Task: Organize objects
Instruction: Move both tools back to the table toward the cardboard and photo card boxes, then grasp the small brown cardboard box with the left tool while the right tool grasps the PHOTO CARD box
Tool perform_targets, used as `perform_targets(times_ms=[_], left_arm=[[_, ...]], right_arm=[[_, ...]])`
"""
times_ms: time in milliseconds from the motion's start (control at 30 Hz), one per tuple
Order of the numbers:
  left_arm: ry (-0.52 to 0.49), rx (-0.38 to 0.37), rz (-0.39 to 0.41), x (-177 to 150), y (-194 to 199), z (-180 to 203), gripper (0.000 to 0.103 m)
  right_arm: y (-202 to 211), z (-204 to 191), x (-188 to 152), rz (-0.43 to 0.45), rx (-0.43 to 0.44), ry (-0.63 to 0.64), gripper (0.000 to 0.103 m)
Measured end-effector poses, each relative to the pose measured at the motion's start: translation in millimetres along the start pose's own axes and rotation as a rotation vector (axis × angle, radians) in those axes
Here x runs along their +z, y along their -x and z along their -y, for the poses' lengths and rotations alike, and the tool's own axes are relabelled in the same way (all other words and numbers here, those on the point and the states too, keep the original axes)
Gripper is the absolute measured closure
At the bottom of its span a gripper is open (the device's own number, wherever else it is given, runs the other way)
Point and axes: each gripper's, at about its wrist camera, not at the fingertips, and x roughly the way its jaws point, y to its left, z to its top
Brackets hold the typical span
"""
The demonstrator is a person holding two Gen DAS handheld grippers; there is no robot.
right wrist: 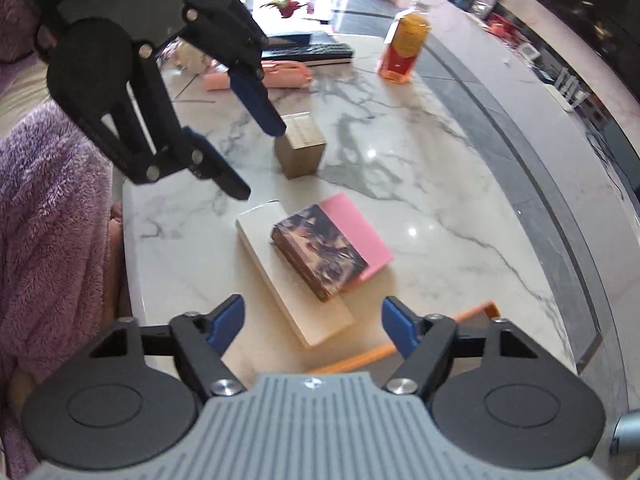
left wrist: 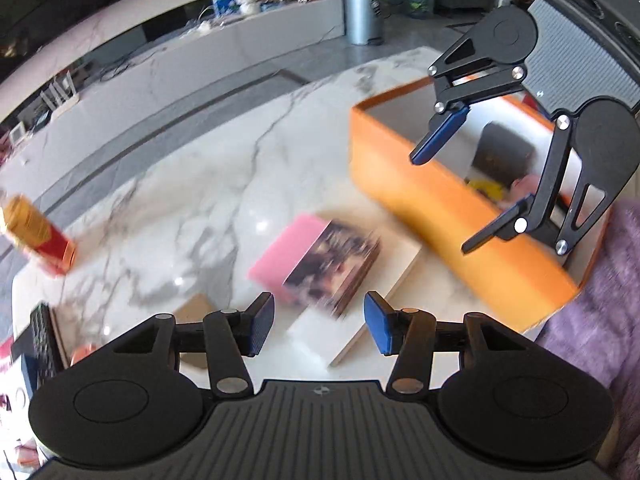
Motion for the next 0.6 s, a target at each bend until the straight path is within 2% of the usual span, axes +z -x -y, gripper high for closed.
perform_targets(times_ms=[167, 333, 400, 467, 533, 600], left_arm=[[0.031, 0.072, -0.042, -34, -11, -31, 0.036], [0.133, 0.087, -0.035, -37, -33, -68, 0.028], [0.103, 0.097, -0.042, -35, -40, -74, 0.027], [0.024, 0.1, -0.051, -31, -50, -77, 0.022], [-0.06, 0.079, -0.068, -30, -57, -80, 0.02], [-0.136, 0.051, -0.103, -28, -65, -82, 0.019]], right_arm=[[-50, 4, 14, -0.044, 0.021, 0.086, 0.033], [-92, -2, 39, -0.108, 0.034, 0.137, 0.033], [-105, 0, 44, -0.139, 0.04, 0.159, 0.033], [-117, 5, 55, -0.168, 0.043, 0.192, 0.032], [-122, 3, 60, -0.186, 0.049, 0.226, 0.031], [-127, 2, 62, -0.198, 0.062, 0.254, 0.025]])
